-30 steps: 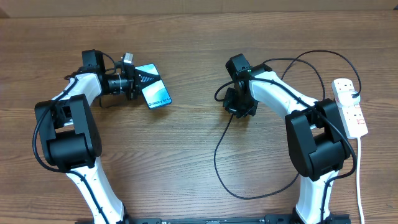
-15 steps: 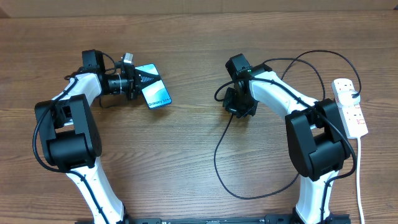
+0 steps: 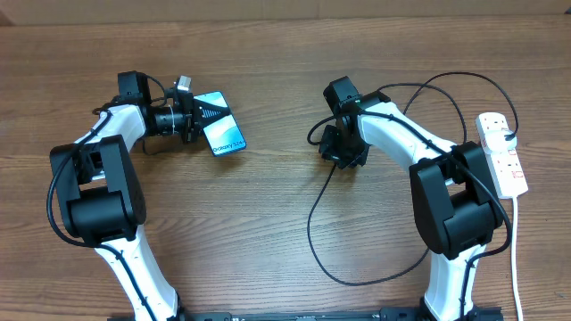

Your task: Plug charger to phone and switch on socket

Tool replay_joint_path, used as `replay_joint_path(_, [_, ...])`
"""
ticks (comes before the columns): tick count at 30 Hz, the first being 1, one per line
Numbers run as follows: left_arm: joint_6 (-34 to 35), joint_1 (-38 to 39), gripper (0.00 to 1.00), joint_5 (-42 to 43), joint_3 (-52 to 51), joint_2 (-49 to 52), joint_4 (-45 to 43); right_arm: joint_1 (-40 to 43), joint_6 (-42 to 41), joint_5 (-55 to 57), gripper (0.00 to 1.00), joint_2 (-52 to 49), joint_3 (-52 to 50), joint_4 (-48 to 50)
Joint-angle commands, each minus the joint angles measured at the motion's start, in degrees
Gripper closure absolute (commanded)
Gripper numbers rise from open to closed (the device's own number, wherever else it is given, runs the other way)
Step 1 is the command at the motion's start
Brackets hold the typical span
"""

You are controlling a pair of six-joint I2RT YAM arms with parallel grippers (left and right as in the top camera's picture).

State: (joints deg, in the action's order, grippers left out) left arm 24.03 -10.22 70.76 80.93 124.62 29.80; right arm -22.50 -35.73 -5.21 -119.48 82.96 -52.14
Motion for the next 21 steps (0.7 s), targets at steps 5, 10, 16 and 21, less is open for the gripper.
replay_joint_path(5, [0.81,0.15,0.96,2.34,0.22,-2.10,-0.04,0.42,0.11,1.27,0.72,-1.53,-0.50,-0.66])
replay_joint_path(10, [0.81,0.15,0.96,2.32,0.22,-2.10,-0.04,0.42,0.04,1.20,0.67,-1.53,-0.50,-1.49])
replay_joint_path(16, [0.81,0.15,0.96,2.32,0.22,-2.10,-0.04,0.42,-0.35,1.05,0.79,-1.53,-0.50,-1.95])
replay_joint_path(21, [0.79,0.15,0.96,2.32,0.22,-2.10,-0.04,0.42,-0.28,0.52,0.94,-1.53,-0.50,-1.25])
